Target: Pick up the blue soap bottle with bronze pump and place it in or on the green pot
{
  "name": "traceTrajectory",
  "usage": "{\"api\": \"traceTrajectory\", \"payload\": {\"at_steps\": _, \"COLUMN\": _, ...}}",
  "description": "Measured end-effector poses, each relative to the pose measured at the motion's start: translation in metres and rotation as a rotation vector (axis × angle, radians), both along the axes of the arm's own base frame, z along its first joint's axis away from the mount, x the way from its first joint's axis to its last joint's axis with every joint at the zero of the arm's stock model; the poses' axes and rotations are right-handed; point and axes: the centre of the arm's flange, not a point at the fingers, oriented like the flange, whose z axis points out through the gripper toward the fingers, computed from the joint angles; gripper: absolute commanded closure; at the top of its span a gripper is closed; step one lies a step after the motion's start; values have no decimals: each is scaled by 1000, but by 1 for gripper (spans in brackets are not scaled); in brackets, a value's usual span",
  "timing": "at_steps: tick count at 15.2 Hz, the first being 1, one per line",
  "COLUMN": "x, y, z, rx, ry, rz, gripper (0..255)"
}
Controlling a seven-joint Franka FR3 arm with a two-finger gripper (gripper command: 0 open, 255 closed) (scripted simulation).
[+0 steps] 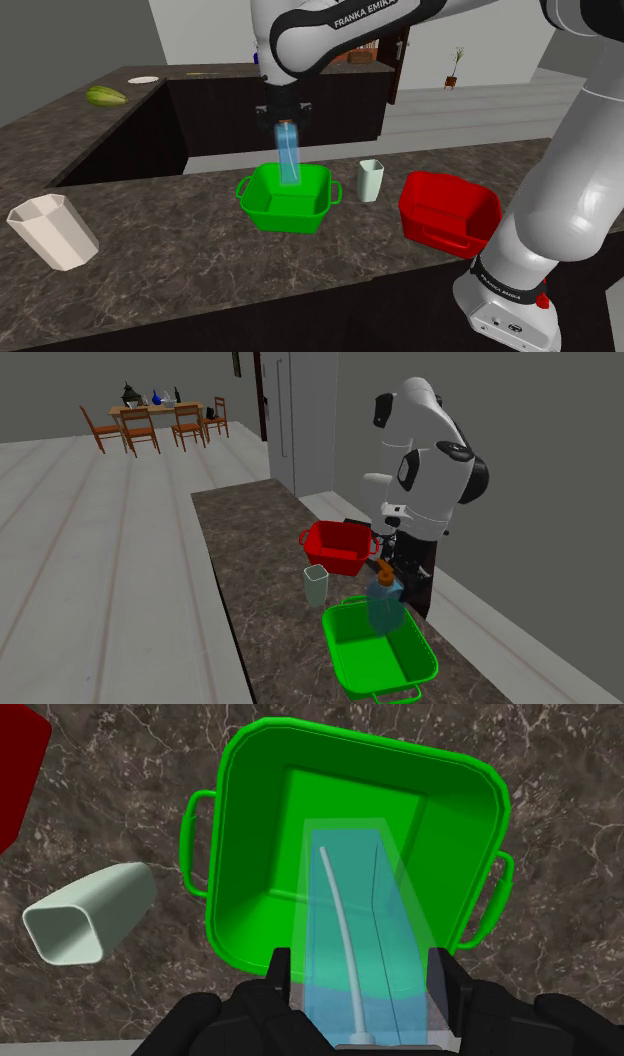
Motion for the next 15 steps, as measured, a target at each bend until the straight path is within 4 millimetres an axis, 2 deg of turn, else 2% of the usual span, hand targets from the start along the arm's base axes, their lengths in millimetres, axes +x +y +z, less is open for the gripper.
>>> {"api": "traceTrajectory", "payload": {"at_steps": 7, "x": 1, "y": -1, "z": -36, "rx": 0, "ry": 0, "rz": 0, "gripper": 255}}
{"api": "traceTrajectory", "payload": {"at_steps": 13, "x": 1, "y": -1, "z": -42, "rx": 0, "ry": 0, "rz": 0, "gripper": 255}}
{"api": "traceTrajectory", "payload": {"at_steps": 14, "x": 0, "y": -1, "z": -42, "rx": 0, "ry": 0, "rz": 0, "gripper": 0}}
{"api": "traceTrajectory", "payload": {"at_steps": 15, "x": 1, "y": -1, "z": -42, "rx": 0, "ry": -1, "rz": 0, "gripper": 0}}
